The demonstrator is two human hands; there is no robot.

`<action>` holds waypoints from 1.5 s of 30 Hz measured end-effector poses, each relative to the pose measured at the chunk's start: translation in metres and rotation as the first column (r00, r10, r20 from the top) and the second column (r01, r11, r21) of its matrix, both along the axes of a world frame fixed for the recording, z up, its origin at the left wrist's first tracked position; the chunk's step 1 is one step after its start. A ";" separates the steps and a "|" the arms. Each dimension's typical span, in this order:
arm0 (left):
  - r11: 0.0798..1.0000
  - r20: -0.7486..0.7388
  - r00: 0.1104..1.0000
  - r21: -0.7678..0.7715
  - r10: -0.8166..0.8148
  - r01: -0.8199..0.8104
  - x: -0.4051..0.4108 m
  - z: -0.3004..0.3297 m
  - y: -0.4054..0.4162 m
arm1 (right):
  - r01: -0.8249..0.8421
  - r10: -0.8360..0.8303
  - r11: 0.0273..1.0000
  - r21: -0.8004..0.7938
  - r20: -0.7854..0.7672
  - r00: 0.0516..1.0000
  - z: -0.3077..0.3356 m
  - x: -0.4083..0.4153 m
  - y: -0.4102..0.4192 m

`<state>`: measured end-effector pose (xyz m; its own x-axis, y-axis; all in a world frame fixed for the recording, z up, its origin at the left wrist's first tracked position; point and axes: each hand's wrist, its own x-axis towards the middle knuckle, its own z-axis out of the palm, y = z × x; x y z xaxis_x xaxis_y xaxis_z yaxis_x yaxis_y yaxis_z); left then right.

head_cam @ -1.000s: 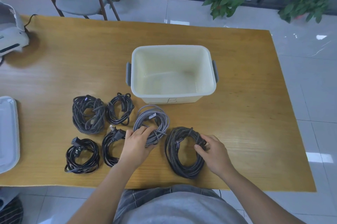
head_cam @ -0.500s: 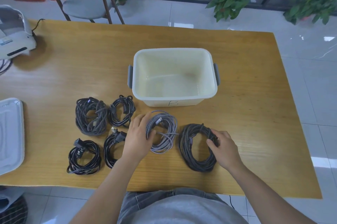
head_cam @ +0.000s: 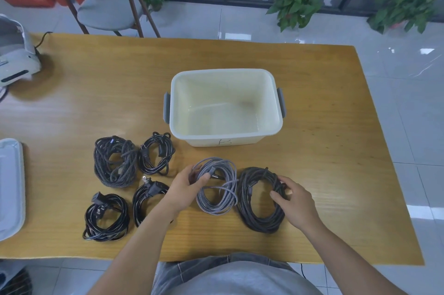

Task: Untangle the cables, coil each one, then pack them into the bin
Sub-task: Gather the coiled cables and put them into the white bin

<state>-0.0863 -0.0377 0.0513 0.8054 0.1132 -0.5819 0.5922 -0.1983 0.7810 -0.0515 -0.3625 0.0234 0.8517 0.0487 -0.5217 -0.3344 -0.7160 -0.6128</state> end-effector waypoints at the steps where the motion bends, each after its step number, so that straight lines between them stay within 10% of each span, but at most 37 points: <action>1: 0.999 0.002 1.000 -0.047 0.000 0.000 -0.001 0.001 0.001 | 0.009 -0.009 1.000 0.010 -0.005 1.000 0.000 0.000 -0.002; 32: 0.983 0.034 0.994 -0.150 0.107 -0.101 -0.026 0.016 0.007 | 0.037 -0.030 0.987 0.159 -0.050 0.998 0.033 0.002 0.006; 45: 0.977 0.180 0.980 -0.207 0.088 -0.050 -0.009 0.113 0.028 | 0.075 -0.065 0.945 0.319 -0.040 0.997 0.132 0.027 0.019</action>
<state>-0.0954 -0.0100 0.1642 0.8963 0.0692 -0.4380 0.4384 0.0098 0.8987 -0.0241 -0.3433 0.1558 0.8442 0.1579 -0.5122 -0.3970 -0.4578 -0.7955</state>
